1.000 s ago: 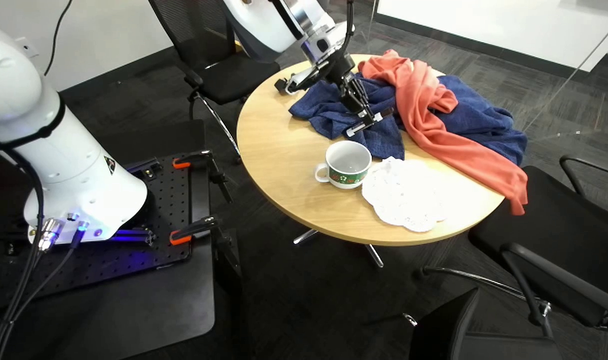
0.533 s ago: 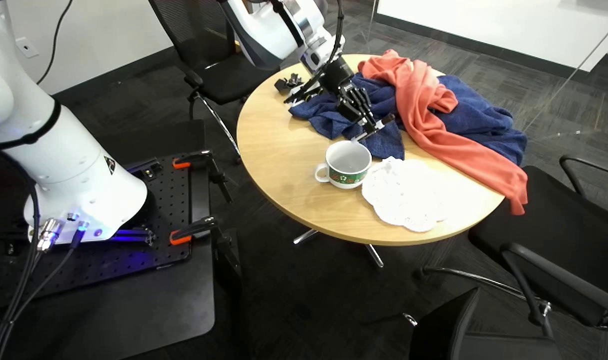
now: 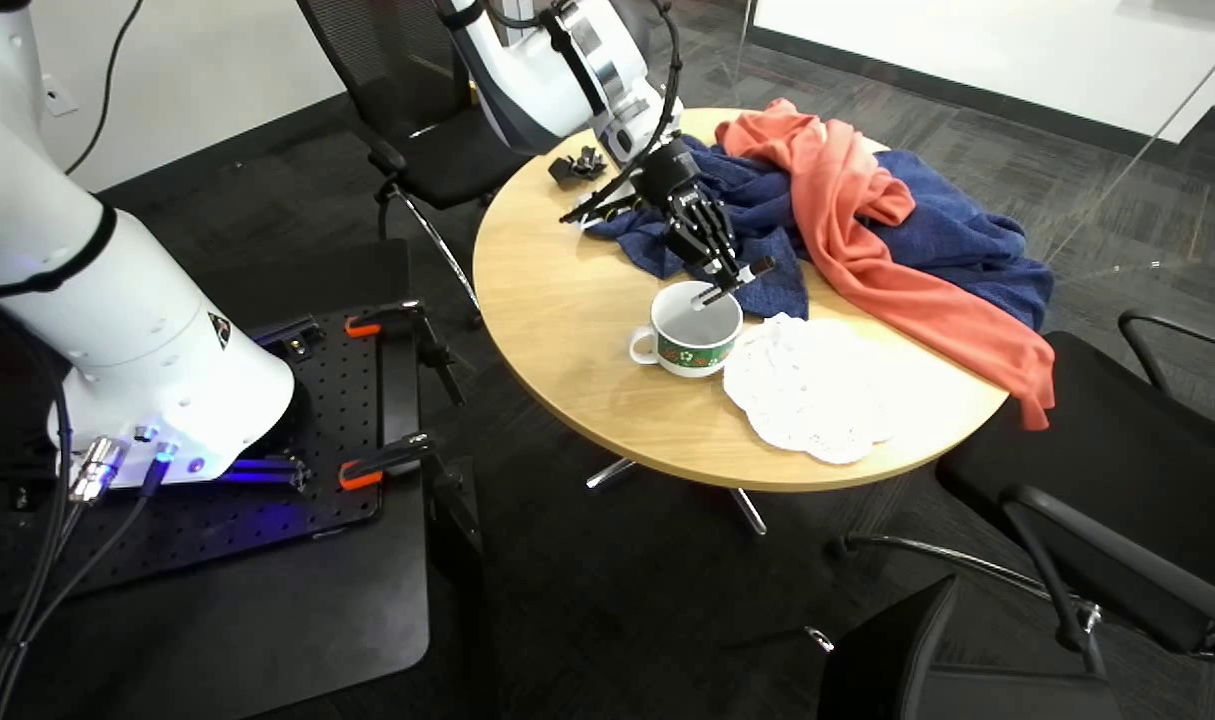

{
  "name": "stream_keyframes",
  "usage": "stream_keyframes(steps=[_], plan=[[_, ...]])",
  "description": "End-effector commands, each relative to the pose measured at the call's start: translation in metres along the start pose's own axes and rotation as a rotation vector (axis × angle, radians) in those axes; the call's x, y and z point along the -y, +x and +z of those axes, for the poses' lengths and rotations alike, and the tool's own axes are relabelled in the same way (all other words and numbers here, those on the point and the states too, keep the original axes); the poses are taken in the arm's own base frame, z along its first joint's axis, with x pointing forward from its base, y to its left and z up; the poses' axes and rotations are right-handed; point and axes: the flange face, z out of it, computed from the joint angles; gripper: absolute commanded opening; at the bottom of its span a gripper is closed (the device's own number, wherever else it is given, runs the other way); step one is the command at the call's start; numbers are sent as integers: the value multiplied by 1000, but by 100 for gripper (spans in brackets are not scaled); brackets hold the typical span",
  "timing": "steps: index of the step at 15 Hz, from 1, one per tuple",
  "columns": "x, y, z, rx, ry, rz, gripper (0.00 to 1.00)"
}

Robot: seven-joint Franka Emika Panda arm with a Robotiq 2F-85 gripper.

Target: Put the marker in the mug

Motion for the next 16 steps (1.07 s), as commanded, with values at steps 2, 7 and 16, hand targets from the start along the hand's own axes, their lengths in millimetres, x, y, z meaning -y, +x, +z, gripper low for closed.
stream_keyframes(steps=[2,7,16], plan=[[4,-8,8,3,-19,13,5],[6,-22,12,15,-24,-4,5],[-1,-9,-9,9,6,27,83]])
